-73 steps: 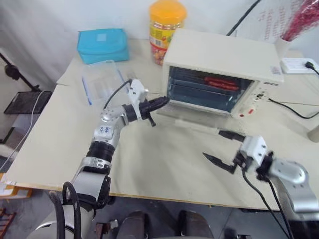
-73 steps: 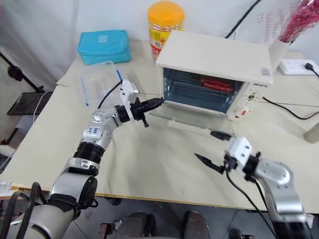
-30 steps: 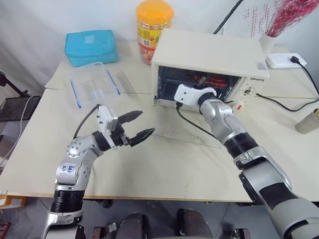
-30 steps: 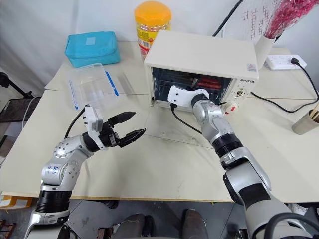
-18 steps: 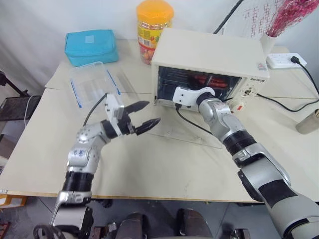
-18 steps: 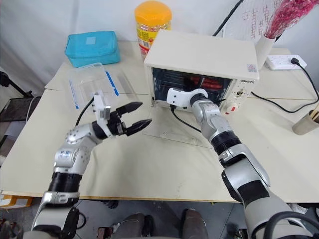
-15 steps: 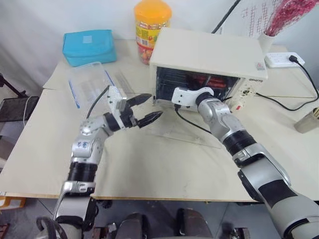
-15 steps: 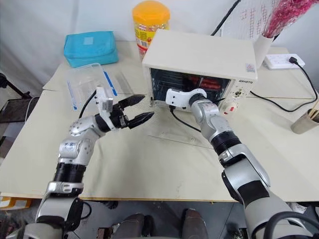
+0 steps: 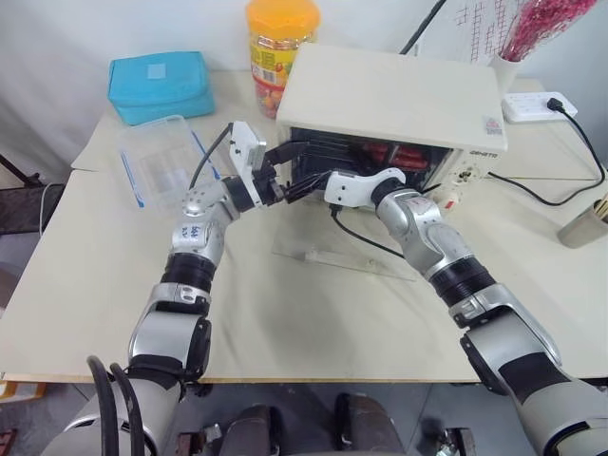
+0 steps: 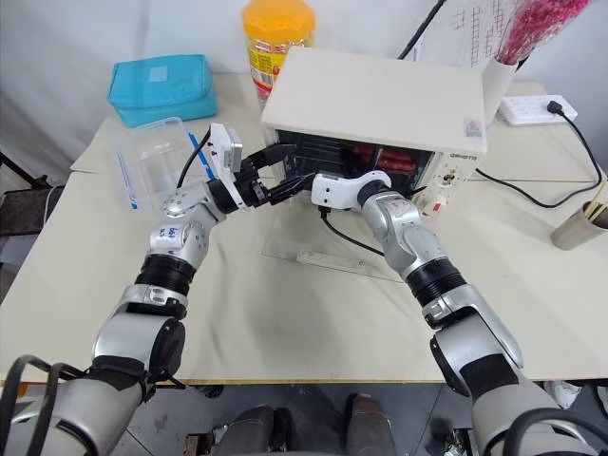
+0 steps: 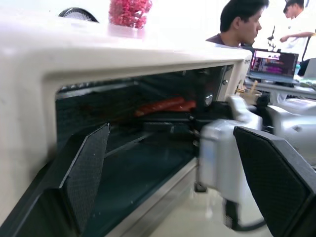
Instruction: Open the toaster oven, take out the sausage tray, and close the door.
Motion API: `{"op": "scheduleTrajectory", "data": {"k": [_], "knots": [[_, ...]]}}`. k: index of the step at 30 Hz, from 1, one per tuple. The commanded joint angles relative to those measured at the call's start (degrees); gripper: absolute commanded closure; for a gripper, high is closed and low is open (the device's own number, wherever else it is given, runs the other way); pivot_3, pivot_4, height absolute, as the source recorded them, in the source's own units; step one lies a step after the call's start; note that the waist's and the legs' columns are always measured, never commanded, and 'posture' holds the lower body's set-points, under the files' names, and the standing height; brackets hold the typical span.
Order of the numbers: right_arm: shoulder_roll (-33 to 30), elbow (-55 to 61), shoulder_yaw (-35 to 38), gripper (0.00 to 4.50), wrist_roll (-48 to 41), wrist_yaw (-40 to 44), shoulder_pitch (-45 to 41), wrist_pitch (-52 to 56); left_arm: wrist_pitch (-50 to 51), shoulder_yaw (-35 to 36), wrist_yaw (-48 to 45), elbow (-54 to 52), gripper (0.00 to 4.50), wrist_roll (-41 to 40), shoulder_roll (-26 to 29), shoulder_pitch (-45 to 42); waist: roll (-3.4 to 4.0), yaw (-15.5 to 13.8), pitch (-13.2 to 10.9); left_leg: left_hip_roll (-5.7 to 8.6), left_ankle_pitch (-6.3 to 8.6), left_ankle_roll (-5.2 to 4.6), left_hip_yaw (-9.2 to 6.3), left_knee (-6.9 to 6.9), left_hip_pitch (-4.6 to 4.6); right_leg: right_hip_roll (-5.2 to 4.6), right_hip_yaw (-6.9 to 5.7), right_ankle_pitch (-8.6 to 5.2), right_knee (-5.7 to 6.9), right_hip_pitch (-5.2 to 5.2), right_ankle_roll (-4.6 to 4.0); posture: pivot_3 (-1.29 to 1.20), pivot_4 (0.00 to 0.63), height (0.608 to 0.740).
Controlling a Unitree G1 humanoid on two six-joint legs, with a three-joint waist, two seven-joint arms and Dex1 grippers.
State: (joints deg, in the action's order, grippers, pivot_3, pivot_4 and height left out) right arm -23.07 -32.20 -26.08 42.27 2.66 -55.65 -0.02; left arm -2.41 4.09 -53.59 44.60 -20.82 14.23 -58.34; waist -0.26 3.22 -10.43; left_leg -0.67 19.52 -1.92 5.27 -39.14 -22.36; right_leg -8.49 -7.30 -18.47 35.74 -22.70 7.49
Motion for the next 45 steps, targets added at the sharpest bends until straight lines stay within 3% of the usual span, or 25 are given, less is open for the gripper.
{"op": "scheduleTrajectory", "data": {"k": [1,10,18,26,29,33,37,45], "knots": [[-0.36,6.77,2.30,4.48,-0.73,-0.02,-0.82,-1.18,-2.58,2.22,0.25,2.66,0.21,0.18,0.46,-3.30,0.00,0.10,0.00,0.00,0.00,0.00,0.00,0.02,0.00,0.00,-0.03,0.00,0.00,0.00,0.00,0.00,0.150,0.740],[-2.72,19.62,3.11,4.48,0.14,5.17,5.57,0.63,-1.48,4.02,-0.74,5.47,0.21,-0.18,2.16,-4.94,-0.01,0.08,0.00,-0.02,-0.01,-0.01,-0.02,0.01,-0.01,-0.03,-0.15,0.00,0.03,-0.02,0.00,0.00,0.150,0.740],[-5.96,39.67,6.50,4.48,0.15,14.81,17.75,5.02,3.84,4.77,0.87,6.15,0.21,-0.07,3.68,-5.64,-0.01,-0.56,-0.01,0.01,-0.03,-0.02,-0.01,-0.04,-0.01,-0.04,-0.14,0.00,0.05,-0.02,0.00,0.00,0.150,0.740],[-9.33,52.73,10.43,4.48,0.65,20.34,27.94,5.71,10.63,5.39,0.87,3.31,0.21,-0.97,3.78,-4.83,-0.02,-1.75,-0.01,0.05,-0.05,-0.01,0.03,-0.13,0.00,-0.05,-0.10,0.00,0.06,0.01,0.00,0.00,0.150,0.740],[-10.42,55.53,12.04,4.48,0.51,21.60,31.06,5.90,16.93,5.67,-0.20,-1.85,0.21,-2.31,4.92,-2.22,-0.02,-1.78,-0.01,0.05,-0.06,-0.01,0.03,-0.19,0.02,-0.05,-0.08,0.00,0.09,0.05,0.00,0.00,0.150,0.740],[-11.79,58.72,13.26,4.48,0.64,22.64,35.13,4.61,34.58,5.92,1.54,-14.71,0.21,-6.72,8.37,4.34,-0.02,-1.71,-0.01,0.02,-0.06,0.00,-0.03,-0.16,0.06,-0.04,-0.08,0.00,0.14,0.05,0.00,0.00,0.150,0.740],[-11.87,60.70,13.50,4.48,-0.19,23.82,37.97,3.04,58.52,7.57,6.67,-24.34,0.21,-13.93,10.78,8.21,-0.03,-2.23,-0.02,0.06,-0.06,-0.01,-0.18,-0.22,0.04,-0.05,-0.03,0.00,0.14,0.14,0.00,0.00,0.150,0.740],[-11.35,59.33,12.03,4.48,-1.28,24.98,37.50,-2.08,85.26,20.25,20.75,-28.45,0.21,-24.62,3.98,6.37,-0.04,-3.16,-0.02,0.05,-0.05,-0.01,-0.31,-0.66,0.02,-0.05,0.05,0.00,0.21,0.36,0.00,0.00,0.150,0.740]]}}
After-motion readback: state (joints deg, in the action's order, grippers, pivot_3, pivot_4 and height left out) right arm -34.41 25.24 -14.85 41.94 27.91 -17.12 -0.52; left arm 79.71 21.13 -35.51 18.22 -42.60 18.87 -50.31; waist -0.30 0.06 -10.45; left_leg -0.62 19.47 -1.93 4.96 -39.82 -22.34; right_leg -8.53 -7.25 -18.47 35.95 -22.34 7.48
